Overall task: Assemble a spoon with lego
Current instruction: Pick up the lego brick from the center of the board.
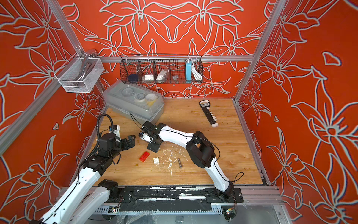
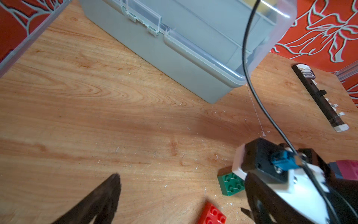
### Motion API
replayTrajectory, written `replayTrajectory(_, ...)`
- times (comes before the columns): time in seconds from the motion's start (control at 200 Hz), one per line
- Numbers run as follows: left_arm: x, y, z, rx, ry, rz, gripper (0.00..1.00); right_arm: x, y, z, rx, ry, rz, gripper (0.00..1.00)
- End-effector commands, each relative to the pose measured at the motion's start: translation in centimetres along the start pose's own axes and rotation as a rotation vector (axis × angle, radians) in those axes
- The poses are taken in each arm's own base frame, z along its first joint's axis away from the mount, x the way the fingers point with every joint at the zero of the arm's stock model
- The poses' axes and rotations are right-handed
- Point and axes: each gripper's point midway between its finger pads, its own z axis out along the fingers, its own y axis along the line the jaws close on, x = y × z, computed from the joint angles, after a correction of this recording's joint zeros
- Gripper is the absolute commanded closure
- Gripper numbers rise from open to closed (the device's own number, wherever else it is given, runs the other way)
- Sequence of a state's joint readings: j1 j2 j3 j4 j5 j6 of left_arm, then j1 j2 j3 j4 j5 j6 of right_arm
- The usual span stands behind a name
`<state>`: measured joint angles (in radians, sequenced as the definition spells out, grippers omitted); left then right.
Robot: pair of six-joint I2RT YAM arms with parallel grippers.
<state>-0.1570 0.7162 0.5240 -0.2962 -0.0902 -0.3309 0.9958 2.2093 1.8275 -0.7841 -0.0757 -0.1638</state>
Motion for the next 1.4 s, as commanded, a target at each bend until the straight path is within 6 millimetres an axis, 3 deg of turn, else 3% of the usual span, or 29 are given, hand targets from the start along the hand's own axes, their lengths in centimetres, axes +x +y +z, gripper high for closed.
replayTrajectory(0.0, -0.7, 0.1, -0.1, -0.004, -0.034, -0.02, 0.02, 0.5, -0.7, 1.1, 0.034, 0.05, -0.021, 0.28)
replayTrajectory(0.18, -0.6, -0.1, 0.1, 0.0, -0.018, -0.014, 0.02, 0.8, -2.1, 2.0, 0.092, 0.102, -0.002, 0.33)
replayTrajectory(0.44, -0.5, -0.3, 0.2, 0.01, -0.009, -0.009, 0.01, 1.7, -4.2, 1.1, 0.132, 0.125, 0.104, 0.5)
replayTrajectory(0.641, -0.5, -0.5, 0.3, 0.019, 0.001, -0.005, 0.02, 1.7, -3.7, 0.4, 0.083, 0.1, 0.105, 0.58)
replayTrajectory(0.826, -0.4, -1.1, 0.4, 0.053, 0.009, 0.017, 0.02, 2.1, -3.8, -0.2, 0.087, 0.116, 0.105, 0.78)
replayTrajectory(0.971, -0.1, -2.5, 0.6, 0.13, 0.024, 0.058, 0.02, 1.5, -3.8, -3.7, 0.094, 0.056, 0.092, 0.81)
replayTrajectory(1.156, 0.3, -4.8, 0.9, 0.266, 0.04, 0.106, 0.01, 1.6, -4.6, -11.4, 0.111, -0.049, 0.05, 0.82)
replayTrajectory(1.256, 0.5, -6.1, 0.8, 0.338, 0.033, 0.131, 0.02, 3.6, -5.8, -15.1, 0.111, -0.053, 0.031, 0.85)
replayTrajectory(1.396, 1.2, -7.8, 0.9, 0.421, 0.029, 0.153, 0.02, 9.5, -7.5, -18.1, 0.02, 0.019, 0.039, 0.92)
